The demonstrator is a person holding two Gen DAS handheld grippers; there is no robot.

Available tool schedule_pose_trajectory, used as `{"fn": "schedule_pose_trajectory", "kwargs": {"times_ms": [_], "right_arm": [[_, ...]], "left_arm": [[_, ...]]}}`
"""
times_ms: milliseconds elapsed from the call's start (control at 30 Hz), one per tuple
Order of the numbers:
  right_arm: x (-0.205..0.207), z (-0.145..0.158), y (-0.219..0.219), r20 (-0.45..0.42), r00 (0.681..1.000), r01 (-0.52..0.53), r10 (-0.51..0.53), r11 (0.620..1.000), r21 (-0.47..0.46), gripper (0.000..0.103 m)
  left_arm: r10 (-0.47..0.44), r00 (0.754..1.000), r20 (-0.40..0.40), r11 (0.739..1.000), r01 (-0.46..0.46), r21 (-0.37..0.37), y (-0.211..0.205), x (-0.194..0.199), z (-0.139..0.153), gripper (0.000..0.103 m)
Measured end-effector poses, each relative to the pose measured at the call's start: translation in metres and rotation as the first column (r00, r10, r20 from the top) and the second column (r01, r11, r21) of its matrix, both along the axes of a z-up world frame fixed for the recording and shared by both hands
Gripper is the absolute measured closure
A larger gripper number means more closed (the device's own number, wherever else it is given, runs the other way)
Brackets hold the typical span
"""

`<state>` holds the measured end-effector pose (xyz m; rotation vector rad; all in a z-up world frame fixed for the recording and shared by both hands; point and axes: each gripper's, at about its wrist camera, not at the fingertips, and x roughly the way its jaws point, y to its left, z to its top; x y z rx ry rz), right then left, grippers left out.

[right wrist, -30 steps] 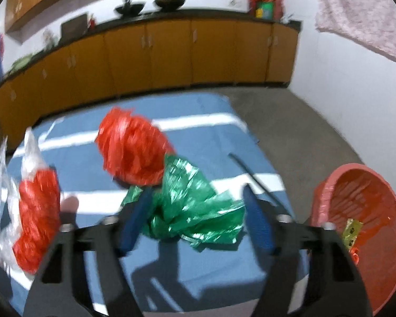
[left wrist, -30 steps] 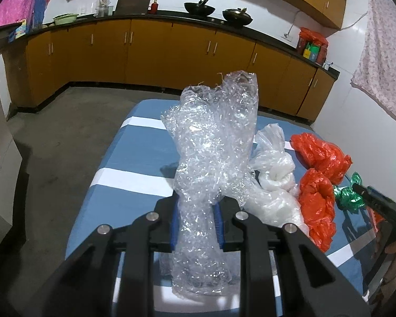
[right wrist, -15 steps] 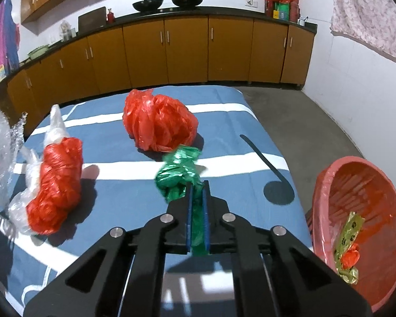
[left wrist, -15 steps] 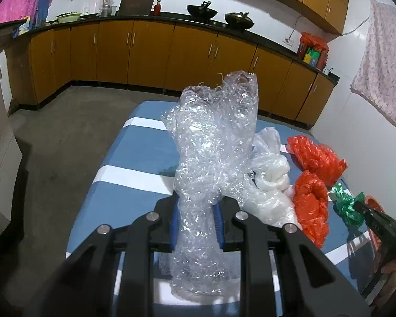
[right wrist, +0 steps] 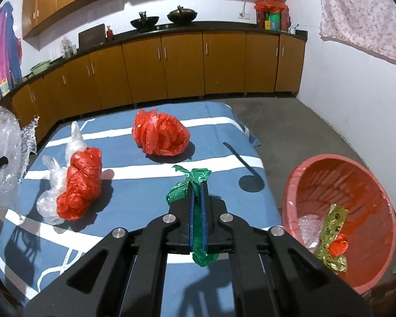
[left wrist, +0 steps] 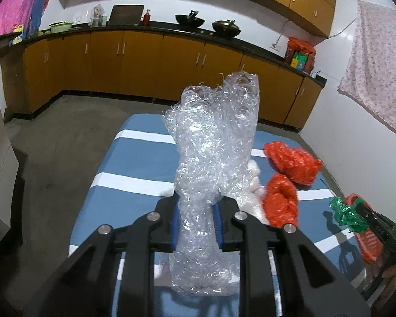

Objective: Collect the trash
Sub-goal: 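Carry the bubble wrap and green bag over the basket and open both tools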

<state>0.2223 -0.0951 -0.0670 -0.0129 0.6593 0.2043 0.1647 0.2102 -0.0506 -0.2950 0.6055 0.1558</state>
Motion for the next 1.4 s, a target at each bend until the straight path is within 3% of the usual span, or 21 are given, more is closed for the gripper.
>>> {"fn": "schedule_pose_trajectory", "kwargs": {"times_ms": [367,667,933,1400], "right_arm": [[-0.029,0.030,-0.030,0.085,0.995,0.055,-0.056,0.998,0.013,0.099],[-0.047,0.048,-0.066,0.137,0.981,0.138,-0.140,0.990,0.023,0.099],[-0.055,0.057,-0.099,0.163,0.961,0.222,-0.224,0.975,0.030,0.099],[-0.057,0.055,-0.153,0.179,0.920,0.348,-0.348,0.937,0.036,0.099]], "left_arm": [[-0.126,0.991,0.048,0.992,0.126,0.004,-0.055,0.000,0.026,0.082],[-0.248,0.967,0.060,0.968,0.249,-0.015,-0.117,0.017,0.030,0.082],[-0.347,0.935,0.075,0.936,0.351,-0.036,-0.169,0.033,0.031,0.082],[-0.510,0.856,0.085,0.855,0.515,-0.062,-0.266,0.064,0.024,0.082]]}}
